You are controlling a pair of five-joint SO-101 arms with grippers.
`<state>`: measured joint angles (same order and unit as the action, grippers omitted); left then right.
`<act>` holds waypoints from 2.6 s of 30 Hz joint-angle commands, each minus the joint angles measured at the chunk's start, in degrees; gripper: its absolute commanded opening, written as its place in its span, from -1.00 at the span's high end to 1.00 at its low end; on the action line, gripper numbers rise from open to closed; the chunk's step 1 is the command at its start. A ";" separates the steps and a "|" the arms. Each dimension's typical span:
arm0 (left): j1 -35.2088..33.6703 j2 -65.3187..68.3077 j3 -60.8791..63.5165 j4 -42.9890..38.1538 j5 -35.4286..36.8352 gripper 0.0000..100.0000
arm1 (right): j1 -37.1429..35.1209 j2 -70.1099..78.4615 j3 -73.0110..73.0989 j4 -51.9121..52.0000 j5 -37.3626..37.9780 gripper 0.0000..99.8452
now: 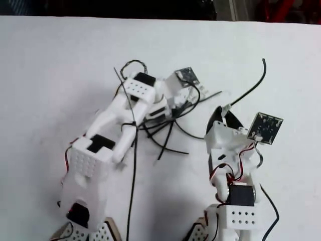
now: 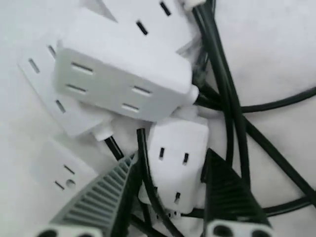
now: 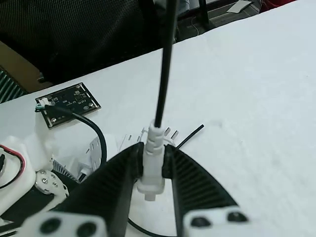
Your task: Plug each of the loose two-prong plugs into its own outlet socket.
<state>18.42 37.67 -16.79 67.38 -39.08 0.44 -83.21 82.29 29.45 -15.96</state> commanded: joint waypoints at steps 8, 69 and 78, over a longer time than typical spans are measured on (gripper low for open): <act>-0.40 -3.91 -3.25 15.65 0.00 0.95 | 0.48 -1.10 -0.70 -0.84 0.00 0.97; -48.48 -78.64 84.75 -17.41 3.60 0.44 | -32.57 -0.48 -9.49 11.82 9.41 0.97; -53.23 -78.46 86.15 -21.54 13.19 0.44 | -48.31 22.90 -19.43 10.07 9.32 0.97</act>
<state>-33.80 -39.08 69.36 47.25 -27.21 -43.96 -68.26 68.31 41.32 -7.25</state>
